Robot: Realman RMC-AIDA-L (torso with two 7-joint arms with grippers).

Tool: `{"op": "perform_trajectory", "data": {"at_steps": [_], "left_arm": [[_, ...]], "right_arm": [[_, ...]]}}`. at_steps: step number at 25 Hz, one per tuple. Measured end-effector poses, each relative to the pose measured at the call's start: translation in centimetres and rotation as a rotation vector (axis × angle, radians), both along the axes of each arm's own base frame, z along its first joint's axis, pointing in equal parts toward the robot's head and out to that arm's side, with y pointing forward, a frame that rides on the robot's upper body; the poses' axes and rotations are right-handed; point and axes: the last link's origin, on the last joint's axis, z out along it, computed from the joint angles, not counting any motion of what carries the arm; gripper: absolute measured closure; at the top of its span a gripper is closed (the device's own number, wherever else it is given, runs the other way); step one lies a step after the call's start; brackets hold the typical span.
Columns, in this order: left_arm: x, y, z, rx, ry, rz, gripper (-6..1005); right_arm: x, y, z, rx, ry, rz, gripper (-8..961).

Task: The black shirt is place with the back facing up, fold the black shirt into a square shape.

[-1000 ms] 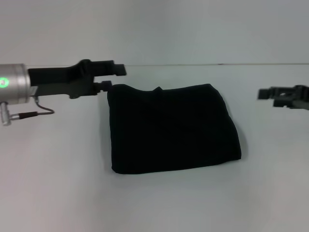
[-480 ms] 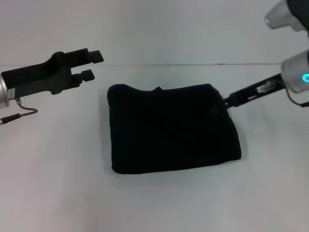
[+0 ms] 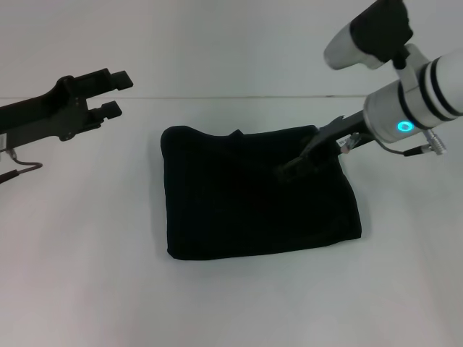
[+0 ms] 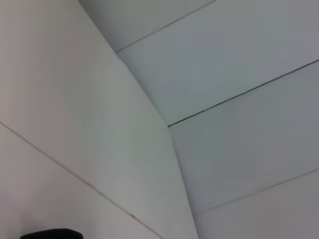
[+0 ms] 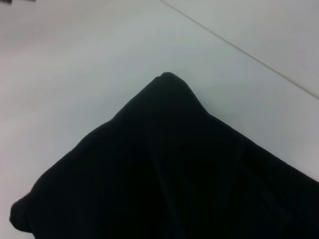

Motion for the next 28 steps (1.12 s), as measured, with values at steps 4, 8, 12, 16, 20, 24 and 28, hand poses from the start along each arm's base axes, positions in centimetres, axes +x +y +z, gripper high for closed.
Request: {"op": "perform_trajectory", "data": {"at_steps": [4, 8, 12, 16, 20, 24, 28], "left_arm": [[-0.1, 0.0, -0.1, 0.005, -0.001, 0.008, 279], [-0.3, 0.0, -0.4, 0.001, -0.009, 0.019, 279], [-0.4, 0.0, -0.9, -0.009, -0.017, 0.022, 279], [-0.5, 0.1, -0.9, 0.000, -0.019, 0.025, 279], [-0.6, 0.0, -0.8, 0.007, -0.033, 0.027, 279], [-0.7, -0.2, -0.8, 0.013, -0.045, 0.030, 279], [-0.7, -0.2, -0.7, 0.017, -0.046, 0.032, 279]], "right_arm": [[-0.5, 0.0, -1.0, -0.008, -0.017, 0.037, 40], [-0.5, -0.1, -2.4, -0.020, -0.059, 0.052, 40], [-0.2, 0.2, -3.3, 0.016, -0.091, 0.026, 41], [0.4, 1.2, -2.9, 0.134, -0.118, -0.051, 40], [2.4, 2.3, -0.8, 0.275, -0.165, -0.164, 39], [3.8, 2.4, 2.1, 0.341, -0.098, -0.248, 38], [3.9, 1.7, 3.4, 0.292, 0.030, -0.274, 43]]}}
